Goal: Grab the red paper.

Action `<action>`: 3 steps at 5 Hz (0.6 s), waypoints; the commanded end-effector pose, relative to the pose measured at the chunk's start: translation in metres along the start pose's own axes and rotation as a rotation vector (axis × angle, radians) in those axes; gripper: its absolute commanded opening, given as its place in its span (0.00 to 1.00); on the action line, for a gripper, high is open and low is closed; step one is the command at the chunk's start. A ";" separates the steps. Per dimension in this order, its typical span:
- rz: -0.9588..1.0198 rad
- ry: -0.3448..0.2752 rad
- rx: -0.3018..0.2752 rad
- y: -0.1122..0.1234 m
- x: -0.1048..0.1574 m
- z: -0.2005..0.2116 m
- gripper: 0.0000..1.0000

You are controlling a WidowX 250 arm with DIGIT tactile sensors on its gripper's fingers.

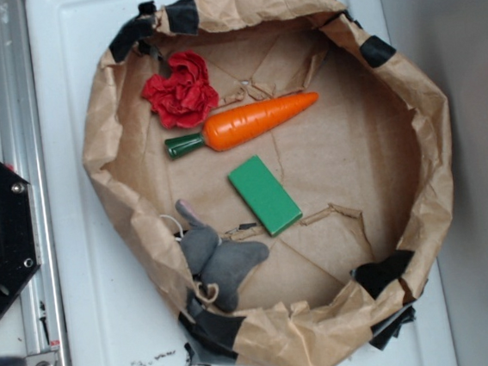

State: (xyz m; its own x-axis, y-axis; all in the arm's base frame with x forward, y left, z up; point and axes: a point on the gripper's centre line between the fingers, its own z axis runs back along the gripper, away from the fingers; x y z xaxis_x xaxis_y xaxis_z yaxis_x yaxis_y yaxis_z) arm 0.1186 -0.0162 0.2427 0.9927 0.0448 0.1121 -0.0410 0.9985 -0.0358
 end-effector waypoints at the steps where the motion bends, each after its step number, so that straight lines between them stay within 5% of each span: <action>1: 0.000 0.000 0.000 0.000 0.000 0.000 1.00; 2: -0.140 -0.017 0.235 0.024 0.048 -0.029 1.00; 3: -0.283 -0.051 0.224 0.028 0.092 -0.058 1.00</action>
State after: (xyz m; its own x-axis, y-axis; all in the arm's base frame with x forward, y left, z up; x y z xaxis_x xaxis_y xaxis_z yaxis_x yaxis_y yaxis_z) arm 0.2088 0.0117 0.1875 0.9663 -0.2333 0.1086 0.2072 0.9557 0.2093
